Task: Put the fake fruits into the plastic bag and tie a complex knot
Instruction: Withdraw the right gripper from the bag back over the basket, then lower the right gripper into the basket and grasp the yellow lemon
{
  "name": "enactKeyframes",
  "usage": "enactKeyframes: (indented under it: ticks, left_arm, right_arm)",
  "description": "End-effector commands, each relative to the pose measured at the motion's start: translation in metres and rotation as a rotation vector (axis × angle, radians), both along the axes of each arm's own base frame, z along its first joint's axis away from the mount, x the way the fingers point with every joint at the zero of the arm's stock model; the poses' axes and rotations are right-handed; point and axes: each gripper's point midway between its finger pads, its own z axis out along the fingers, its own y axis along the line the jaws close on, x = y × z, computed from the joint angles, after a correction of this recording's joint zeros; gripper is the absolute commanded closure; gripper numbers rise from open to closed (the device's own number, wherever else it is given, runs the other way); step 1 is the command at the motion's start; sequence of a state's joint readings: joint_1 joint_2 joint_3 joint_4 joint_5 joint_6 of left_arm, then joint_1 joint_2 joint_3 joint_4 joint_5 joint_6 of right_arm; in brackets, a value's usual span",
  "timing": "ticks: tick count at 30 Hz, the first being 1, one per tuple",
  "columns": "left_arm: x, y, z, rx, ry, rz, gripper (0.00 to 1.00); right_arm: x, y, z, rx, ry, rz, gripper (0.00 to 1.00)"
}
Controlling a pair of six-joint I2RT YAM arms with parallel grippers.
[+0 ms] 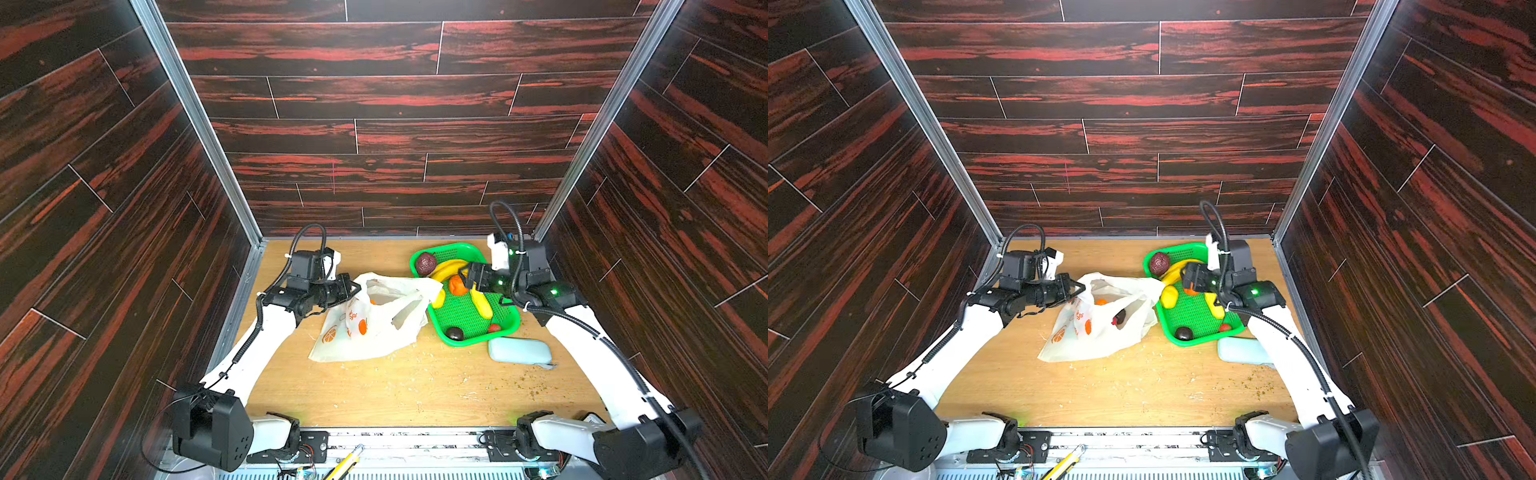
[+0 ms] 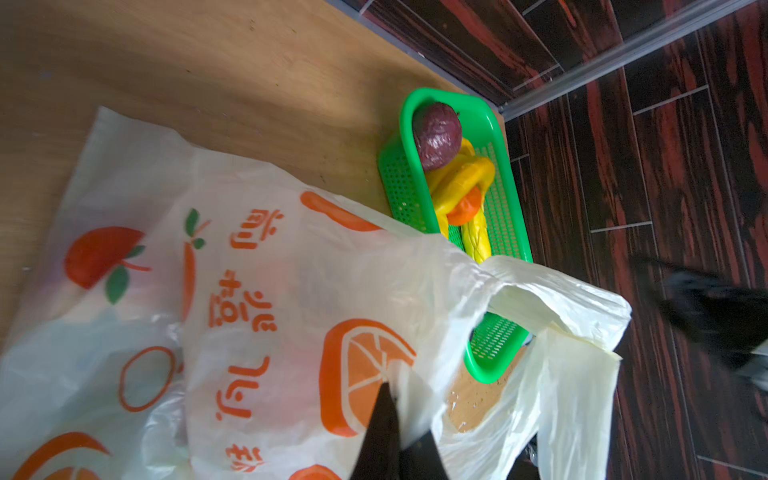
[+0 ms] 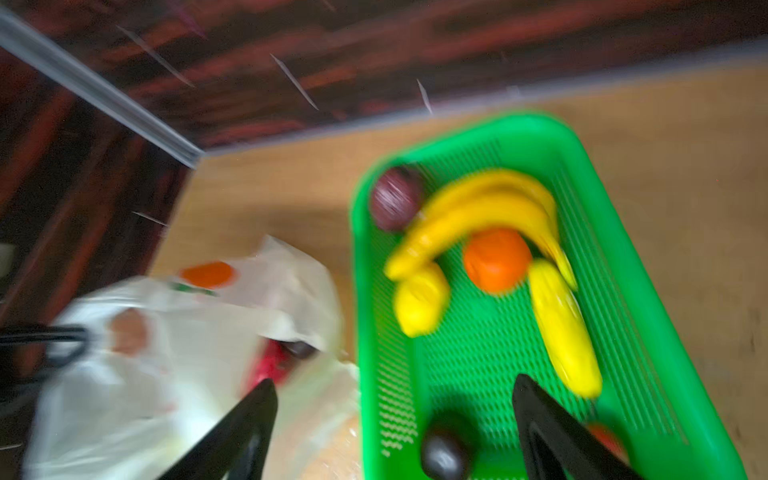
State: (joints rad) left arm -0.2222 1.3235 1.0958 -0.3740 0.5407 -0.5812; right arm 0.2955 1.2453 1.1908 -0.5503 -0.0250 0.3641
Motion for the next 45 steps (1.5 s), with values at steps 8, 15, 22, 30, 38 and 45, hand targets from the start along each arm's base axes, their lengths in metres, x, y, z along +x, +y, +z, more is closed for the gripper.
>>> enactKeyframes:
  ticks: [8,15,22,30,38,45]
  left_arm:
    - [-0.006,0.014,0.009,0.014,-0.028,0.037,1.0]
    - [-0.007,0.013,0.011,0.012,-0.032,0.027,1.0]
    - [-0.007,0.012,0.009,0.013,-0.029,0.021,1.0]
    - [-0.005,0.011,0.006,0.016,-0.025,0.011,1.0]
    - [-0.005,0.01,0.007,0.016,-0.028,0.004,1.0]
    - [-0.006,0.01,0.005,0.016,-0.021,0.001,1.0]
  right_arm:
    - [0.01,0.029,-0.095,0.18,0.233,0.03,0.11]
    - [0.031,0.054,-0.131,0.209,0.298,0.064,0.11]
    - [0.051,0.061,-0.162,0.169,0.338,0.05,0.12]
    - [0.067,0.066,-0.182,0.119,0.366,0.038,0.13]
    - [0.066,0.066,-0.205,0.006,0.41,0.036,0.13]
    - [0.065,0.057,-0.226,-0.1,0.444,0.013,0.13]
